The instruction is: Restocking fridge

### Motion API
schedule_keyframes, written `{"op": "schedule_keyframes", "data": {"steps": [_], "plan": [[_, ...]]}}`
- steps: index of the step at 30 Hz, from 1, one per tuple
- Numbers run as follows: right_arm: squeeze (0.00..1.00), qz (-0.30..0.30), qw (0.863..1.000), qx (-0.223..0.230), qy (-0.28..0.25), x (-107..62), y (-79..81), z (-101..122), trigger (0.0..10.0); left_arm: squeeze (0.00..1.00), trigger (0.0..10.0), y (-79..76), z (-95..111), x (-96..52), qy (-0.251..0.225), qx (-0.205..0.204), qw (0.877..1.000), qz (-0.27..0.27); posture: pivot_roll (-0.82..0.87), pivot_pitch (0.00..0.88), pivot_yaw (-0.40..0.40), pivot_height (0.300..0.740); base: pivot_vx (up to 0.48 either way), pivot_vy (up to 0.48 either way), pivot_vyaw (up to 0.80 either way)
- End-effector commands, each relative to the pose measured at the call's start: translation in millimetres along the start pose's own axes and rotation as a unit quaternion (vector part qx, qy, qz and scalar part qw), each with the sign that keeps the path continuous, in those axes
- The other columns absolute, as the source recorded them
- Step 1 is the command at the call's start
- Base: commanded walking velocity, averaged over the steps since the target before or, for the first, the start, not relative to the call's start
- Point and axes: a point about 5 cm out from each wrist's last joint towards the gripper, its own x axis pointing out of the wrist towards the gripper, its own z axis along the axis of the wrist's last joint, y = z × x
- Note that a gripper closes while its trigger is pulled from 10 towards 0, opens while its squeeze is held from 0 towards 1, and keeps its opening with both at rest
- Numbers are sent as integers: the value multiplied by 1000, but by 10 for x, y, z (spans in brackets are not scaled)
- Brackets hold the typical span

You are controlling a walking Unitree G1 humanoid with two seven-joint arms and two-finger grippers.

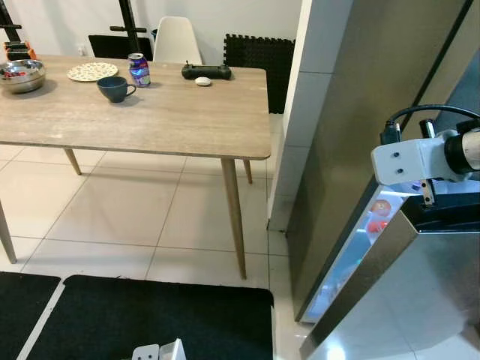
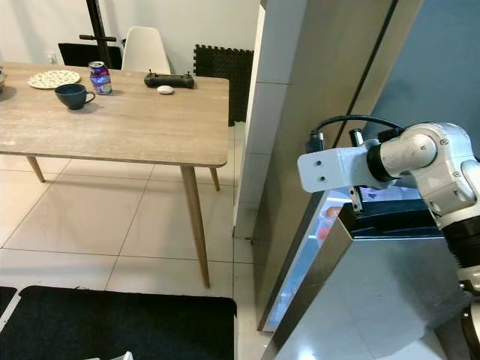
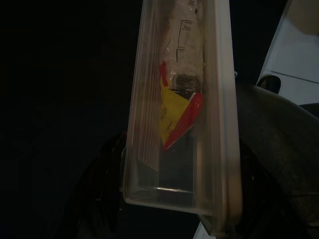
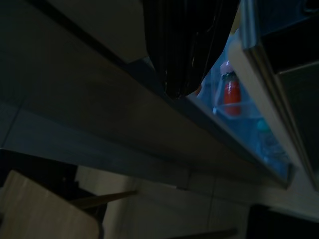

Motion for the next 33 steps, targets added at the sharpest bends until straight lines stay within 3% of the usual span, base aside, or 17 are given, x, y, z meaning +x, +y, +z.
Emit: {"op": "schedule_keyframes", "data": {"steps": [1,11,33], "plan": [[0,27,999,21,38,-38,78,-188,10000,0,10000,-90,-72,6,12,-8,1000,-16,-99,0,-87,740,0,0,0],[0,96,994,20,50,-76,224,-256,10000,0,10000,-87,-69,6,11,-8,1000,-15,-102,0,-89,740,0,0,0],[0,96,991,78,51,-190,385,-428,10000,0,10000,-62,-65,3,10,-5,1000,-13,-99,0,-79,740,0,0,0]]}}
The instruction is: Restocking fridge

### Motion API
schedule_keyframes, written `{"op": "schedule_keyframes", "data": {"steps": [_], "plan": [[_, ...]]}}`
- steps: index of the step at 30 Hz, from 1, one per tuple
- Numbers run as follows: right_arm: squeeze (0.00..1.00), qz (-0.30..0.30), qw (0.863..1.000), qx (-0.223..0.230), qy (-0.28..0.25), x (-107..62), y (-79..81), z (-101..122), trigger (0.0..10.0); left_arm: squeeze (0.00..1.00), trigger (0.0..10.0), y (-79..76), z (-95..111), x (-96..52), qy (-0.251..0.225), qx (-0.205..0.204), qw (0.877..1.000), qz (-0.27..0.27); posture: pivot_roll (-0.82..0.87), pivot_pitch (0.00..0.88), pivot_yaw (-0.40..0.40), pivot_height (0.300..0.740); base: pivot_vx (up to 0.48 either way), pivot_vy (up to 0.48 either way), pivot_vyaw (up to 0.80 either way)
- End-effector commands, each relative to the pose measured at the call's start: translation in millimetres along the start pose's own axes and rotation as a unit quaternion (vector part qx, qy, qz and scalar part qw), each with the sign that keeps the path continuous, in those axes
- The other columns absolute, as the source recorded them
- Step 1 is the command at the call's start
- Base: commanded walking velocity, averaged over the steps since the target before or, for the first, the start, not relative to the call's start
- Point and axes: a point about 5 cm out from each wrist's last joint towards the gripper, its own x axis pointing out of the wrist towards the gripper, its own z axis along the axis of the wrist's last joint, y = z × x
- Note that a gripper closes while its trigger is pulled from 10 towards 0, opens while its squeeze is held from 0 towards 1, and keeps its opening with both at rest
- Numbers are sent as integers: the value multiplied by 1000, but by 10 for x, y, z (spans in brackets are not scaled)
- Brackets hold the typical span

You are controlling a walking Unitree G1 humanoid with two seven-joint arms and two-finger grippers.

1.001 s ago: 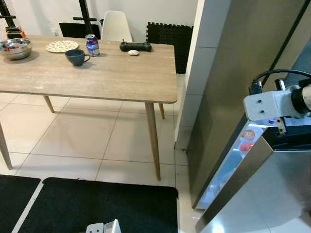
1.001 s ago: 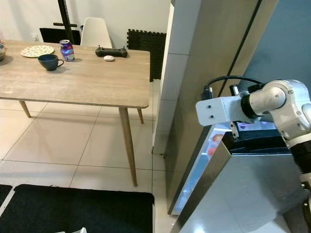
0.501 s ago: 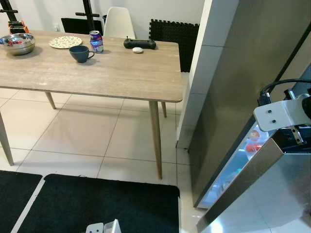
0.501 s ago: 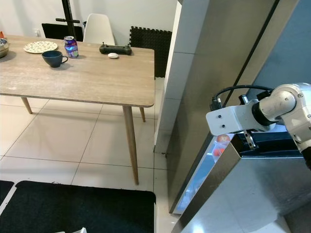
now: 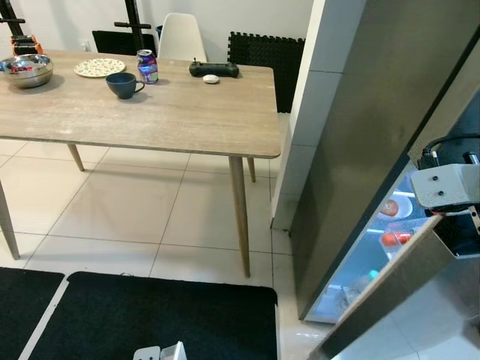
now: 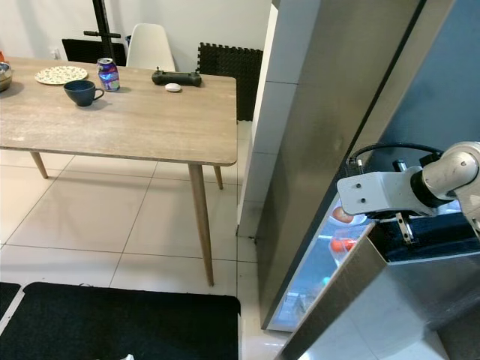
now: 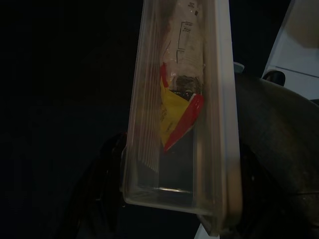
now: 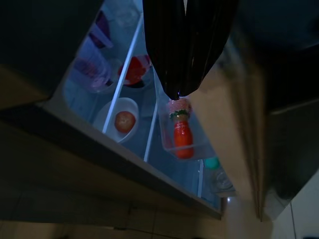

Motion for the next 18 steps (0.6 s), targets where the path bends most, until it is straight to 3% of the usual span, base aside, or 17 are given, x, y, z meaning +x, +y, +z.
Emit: {"op": "schedule_keyframes", "data": {"steps": [1,10,13,15,16,18], "plan": [[0,-1,1000,11,2,-50,16,-49,10000,0,10000,-63,-40,5,7,-2,1000,-12,-99,0,-79,740,0,0,0],[0,13,999,19,24,-76,71,-143,10000,0,10000,-58,-39,5,7,-2,1000,-12,-101,0,-79,740,0,0,0],[0,39,996,30,70,-120,173,-318,10000,0,10000,-55,-44,4,8,-3,1000,-11,-101,0,-80,740,0,0,0],[0,39,996,30,70,-120,173,-318,10000,0,10000,-55,-44,4,8,-3,1000,-11,-101,0,-80,740,0,0,0],[0,70,991,44,103,-185,302,-466,10000,0,10000,-46,-56,1,9,-3,1000,-10,-112,0,-84,740,0,0,0],[0,79,990,49,110,-200,342,-502,10000,0,10000,-43,-60,1,10,-3,1000,-10,-113,0,-84,740,0,0,0]]}}
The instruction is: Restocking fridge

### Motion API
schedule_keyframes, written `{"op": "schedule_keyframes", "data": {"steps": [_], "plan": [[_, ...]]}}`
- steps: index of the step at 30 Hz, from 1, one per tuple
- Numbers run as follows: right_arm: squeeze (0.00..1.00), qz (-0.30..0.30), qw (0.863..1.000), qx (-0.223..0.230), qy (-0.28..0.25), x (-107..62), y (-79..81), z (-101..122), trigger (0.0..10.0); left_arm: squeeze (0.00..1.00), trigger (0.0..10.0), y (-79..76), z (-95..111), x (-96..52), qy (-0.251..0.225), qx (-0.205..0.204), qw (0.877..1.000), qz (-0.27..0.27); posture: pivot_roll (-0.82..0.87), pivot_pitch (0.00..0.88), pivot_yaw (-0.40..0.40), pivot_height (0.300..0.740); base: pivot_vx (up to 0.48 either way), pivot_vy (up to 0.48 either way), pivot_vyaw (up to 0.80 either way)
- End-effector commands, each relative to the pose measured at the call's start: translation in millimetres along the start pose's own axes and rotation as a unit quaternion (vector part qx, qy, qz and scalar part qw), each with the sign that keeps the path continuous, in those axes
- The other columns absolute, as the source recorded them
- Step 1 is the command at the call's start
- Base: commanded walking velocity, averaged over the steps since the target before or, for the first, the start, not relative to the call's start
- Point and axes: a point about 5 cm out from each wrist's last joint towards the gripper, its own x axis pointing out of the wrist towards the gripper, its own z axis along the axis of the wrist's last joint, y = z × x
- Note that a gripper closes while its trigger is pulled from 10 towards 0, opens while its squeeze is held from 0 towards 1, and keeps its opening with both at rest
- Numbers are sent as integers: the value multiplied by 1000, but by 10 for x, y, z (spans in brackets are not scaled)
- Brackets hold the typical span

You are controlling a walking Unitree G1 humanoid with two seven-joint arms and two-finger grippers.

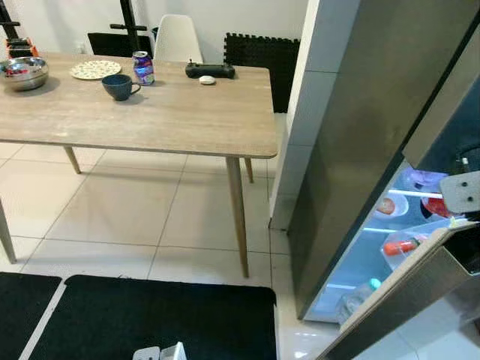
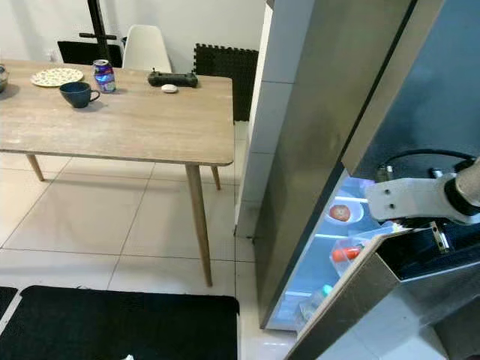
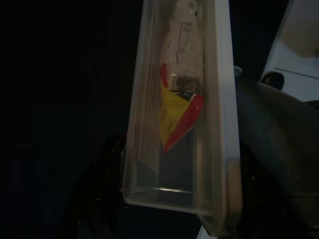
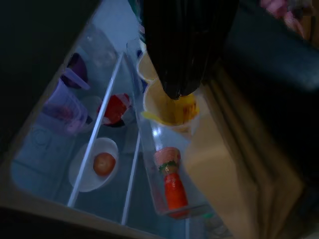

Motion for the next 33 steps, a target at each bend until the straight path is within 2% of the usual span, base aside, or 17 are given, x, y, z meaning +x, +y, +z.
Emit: {"op": "schedule_keyframes", "data": {"steps": [1,4,9,15,16,19,20,21,22,24,26,27,29,30,33], "plan": [[0,35,999,12,18,50,91,-88,10000,0,10000,-41,-65,1,10,-3,1000,-8,-113,0,-84,740,0,0,0],[0,68,997,23,38,77,211,-208,10000,0,10000,-48,-69,1,11,-4,1000,-9,-116,0,-87,740,0,0,0],[0,90,994,33,51,94,302,-304,10000,0,10000,-53,-66,2,10,-4,1000,-10,-122,0,-88,740,0,0,0],[0,115,989,68,69,145,436,-478,10000,0,10000,-56,-69,2,11,-5,1000,-9,-129,0,-94,740,0,0,0],[0,129,984,89,85,165,524,-586,10000,0,10000,-60,-72,3,11,-6,1000,-10,-129,0,-94,740,0,0,0],[0,129,984,89,85,165,524,-586,10000,0,10000,-60,-72,3,11,-6,1000,-10,-129,0,-94,740,0,0,0],[0,140,978,113,106,168,618,-708,10000,0,10000,-65,-82,2,12,-6,1000,-10,-133,0,-95,740,0,0,0],[0,140,978,113,106,168,618,-708,10000,0,10000,-65,-82,2,12,-6,1000,-10,-133,0,-95,740,0,0,0],[0,150,969,138,136,151,729,-852,10000,0,10000,-66,-93,1,13,-6,1000,-10,-137,0,-94,740,0,0,0],[0,150,969,138,136,151,729,-852,10000,0,10000,-66,-93,1,13,-6,1000,-10,-137,0,-94,740,0,0,0],[0,159,957,167,178,111,867,-1025,10000,0,10000,-64,-101,0,14,-6,1000,-10,-135,0,-94,740,0,0,0],[0,159,957,167,178,111,867,-1025,10000,0,10000,-64,-101,0,14,-6,1000,-10,-135,0,-94,740,0,0,0],[0,158,943,186,228,73,979,-1179,10000,0,10000,-61,-91,1,13,-6,1000,-10,-133,0,-92,740,0,0,0],[0,158,943,186,228,73,979,-1179,10000,0,10000,-61,-91,1,13,-6,1000,-10,-133,0,-92,740,0,0,0],[0,147,929,202,274,35,1059,-1303,10000,0,10000,-54,-81,1,12,-5,1000,-10,-133,0,-87,740,0,0,0]]}}
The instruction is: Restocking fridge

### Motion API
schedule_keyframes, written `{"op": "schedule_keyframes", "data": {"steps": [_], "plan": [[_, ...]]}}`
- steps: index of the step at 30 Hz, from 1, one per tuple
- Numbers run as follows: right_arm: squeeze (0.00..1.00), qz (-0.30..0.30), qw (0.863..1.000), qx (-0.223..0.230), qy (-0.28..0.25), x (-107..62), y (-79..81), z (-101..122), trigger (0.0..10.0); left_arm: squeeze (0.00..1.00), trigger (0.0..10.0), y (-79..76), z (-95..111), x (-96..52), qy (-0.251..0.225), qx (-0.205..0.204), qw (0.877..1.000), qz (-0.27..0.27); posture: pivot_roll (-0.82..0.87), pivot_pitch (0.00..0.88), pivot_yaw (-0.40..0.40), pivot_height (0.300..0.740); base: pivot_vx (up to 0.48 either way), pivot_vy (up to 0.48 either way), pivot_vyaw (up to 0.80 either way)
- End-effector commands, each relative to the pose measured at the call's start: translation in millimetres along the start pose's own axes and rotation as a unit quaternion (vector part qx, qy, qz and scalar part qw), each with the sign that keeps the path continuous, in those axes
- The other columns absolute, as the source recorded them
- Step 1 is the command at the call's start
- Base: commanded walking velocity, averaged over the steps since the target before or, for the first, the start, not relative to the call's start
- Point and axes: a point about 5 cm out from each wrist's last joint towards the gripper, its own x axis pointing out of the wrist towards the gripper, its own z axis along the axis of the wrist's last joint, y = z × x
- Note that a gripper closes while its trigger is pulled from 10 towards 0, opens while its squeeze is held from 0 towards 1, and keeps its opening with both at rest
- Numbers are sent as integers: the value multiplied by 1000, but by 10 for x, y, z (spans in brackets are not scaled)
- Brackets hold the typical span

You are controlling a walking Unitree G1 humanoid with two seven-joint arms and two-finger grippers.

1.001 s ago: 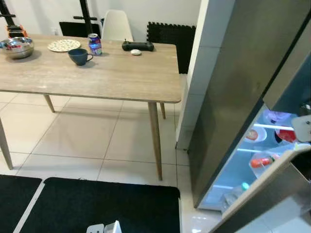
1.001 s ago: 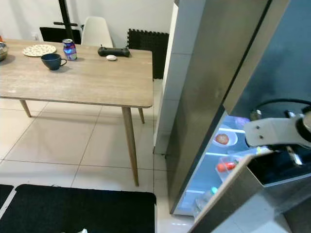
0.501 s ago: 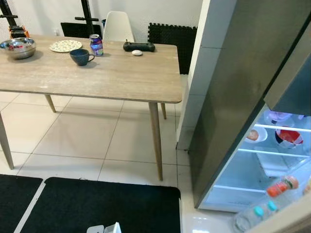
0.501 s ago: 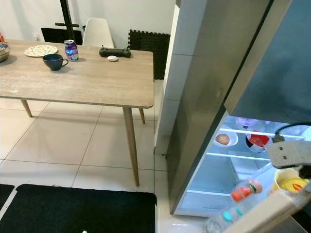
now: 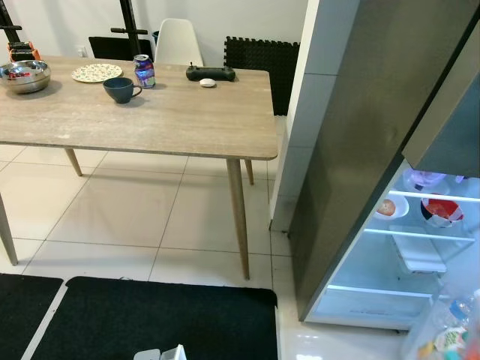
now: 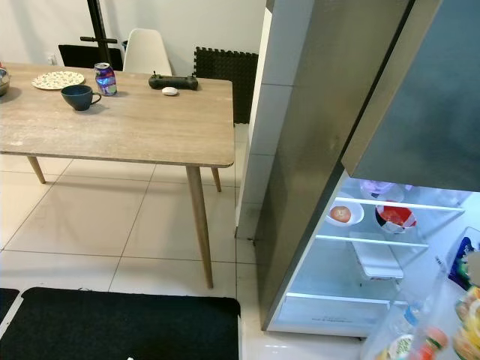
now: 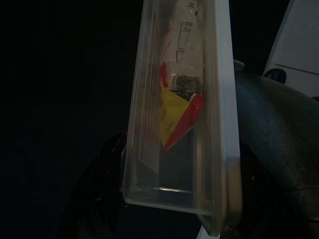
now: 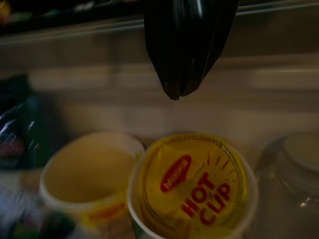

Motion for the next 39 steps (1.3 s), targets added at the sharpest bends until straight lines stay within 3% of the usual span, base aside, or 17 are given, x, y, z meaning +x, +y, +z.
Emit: {"op": "schedule_keyframes", "data": {"steps": [1,6,10,11,12,15,16,17,19,20,21,27,29,31,37,38,39], "plan": [[0,-9,998,27,52,9,40,-195,10000,0,10000,-57,-30,5,5,-2,1000,-11,-132,0,-85,740,0,0,0],[0,-30,996,37,75,20,34,-262,10000,0,10000,-45,-28,4,5,-1,1000,-10,-130,0,-83,740,0,0,0],[0,-52,997,38,32,39,-23,-152,10000,0,10000,-30,-24,2,5,1,1000,-9,-128,0,-78,740,0,0,0],[0,-30,997,37,-67,66,-49,105,10000,0,10000,-23,-13,2,4,2,1000,-8,-124,0,-76,740,0,0,0],[0,-30,997,37,-67,66,-49,105,10000,0,10000,-23,-13,2,4,2,1000,-8,-124,0,-76,740,0,0,0],[0,-1,983,0,-186,27,-63,443,10000,0,10000,-12,2,1,3,3,1000,-8,-121,0,-73,740,0,0,0],[0,-1,983,0,-186,27,-63,443,10000,0,10000,-12,2,1,3,3,1000,-8,-121,0,-73,740,0,0,0],[0,7,965,-26,-261,-65,-76,651,10000,0,10000,-7,4,1,3,3,1000,-7,-122,0,-71,740,0,0,0],[0,10,956,-36,-292,-113,-78,732,10000,0,10000,-6,4,1,3,4,1000,-7,-122,0,-70,740,0,0,0],[0,25,934,-53,-354,-227,-55,878,10000,0,10000,-4,5,0,3,4,1000,-7,-121,0,-70,740,0,0,0],[0,25,934,-53,-354,-227,-55,878,10000,0,10000,-4,5,0,3,4,1000,-7,-121,0,-70,740,0,0,0],[0,26,890,-89,-447,-406,-3,1146,10000,0,10000,-4,5,0,3,3,1000,-7,-121,0,-72,740,0,0,0],[0,36,885,-92,-455,-389,31,1187,10000,0,10000,-6,6,1,3,3,1000,-7,-120,0,-73,740,0,0,0],[0,81,876,-103,-465,-208,224,1357,10000,0,10000,-15,9,2,2,0,1000,-8,-117,0,-75,740,0,0,-772],[0,106,876,-93,-460,-11,355,1489,10000,0,10000,-21,10,3,2,-1,1000,-9,-112,0,-73,740,0,0,-783],[0,120,882,-71,-451,190,445,1579,10000,0,10000,-24,11,4,2,-1,1000,-9,-110,0,-74,740,0,0,-788],[0,120,882,-71,-451,190,445,1579,10000,0,10000,-24,11,4,2,-1,1000,-9,-110,0,-74,740,0,0,-788]]}}
